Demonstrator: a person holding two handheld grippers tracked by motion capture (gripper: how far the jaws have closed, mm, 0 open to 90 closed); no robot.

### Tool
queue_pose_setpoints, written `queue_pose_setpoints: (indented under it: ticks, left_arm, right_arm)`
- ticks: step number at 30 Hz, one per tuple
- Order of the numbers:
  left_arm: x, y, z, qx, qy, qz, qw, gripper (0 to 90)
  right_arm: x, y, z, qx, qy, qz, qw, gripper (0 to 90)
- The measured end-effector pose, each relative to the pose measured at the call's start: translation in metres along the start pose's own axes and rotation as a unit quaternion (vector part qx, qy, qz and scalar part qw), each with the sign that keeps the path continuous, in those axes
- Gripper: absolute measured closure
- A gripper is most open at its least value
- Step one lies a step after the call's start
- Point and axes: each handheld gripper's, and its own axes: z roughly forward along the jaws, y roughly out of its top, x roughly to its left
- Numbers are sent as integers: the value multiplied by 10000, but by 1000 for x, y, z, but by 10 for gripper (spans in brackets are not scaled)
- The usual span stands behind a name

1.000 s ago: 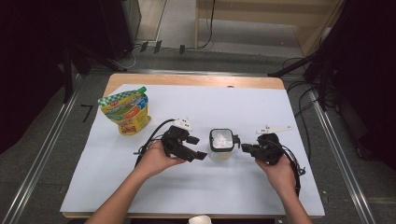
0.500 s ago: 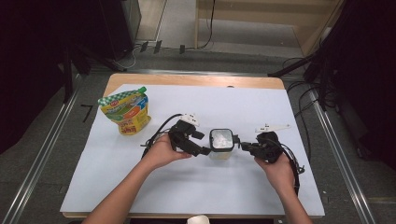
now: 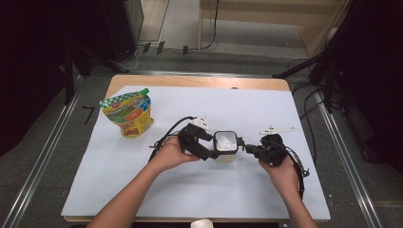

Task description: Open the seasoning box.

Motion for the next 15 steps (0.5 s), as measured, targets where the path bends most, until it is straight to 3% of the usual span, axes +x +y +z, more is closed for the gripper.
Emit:
queue_pose_setpoints:
  ticks: [13, 15]
  left_arm:
    - [1, 5, -1, 92, 12, -79, 9999, 224]
    - [1, 5, -3, -27, 27, -86, 10000, 225]
  right_arm:
    - [2, 0, 0, 10, -63, -6, 10000, 900]
    - [3, 0, 0, 8, -58, -3, 10000, 900]
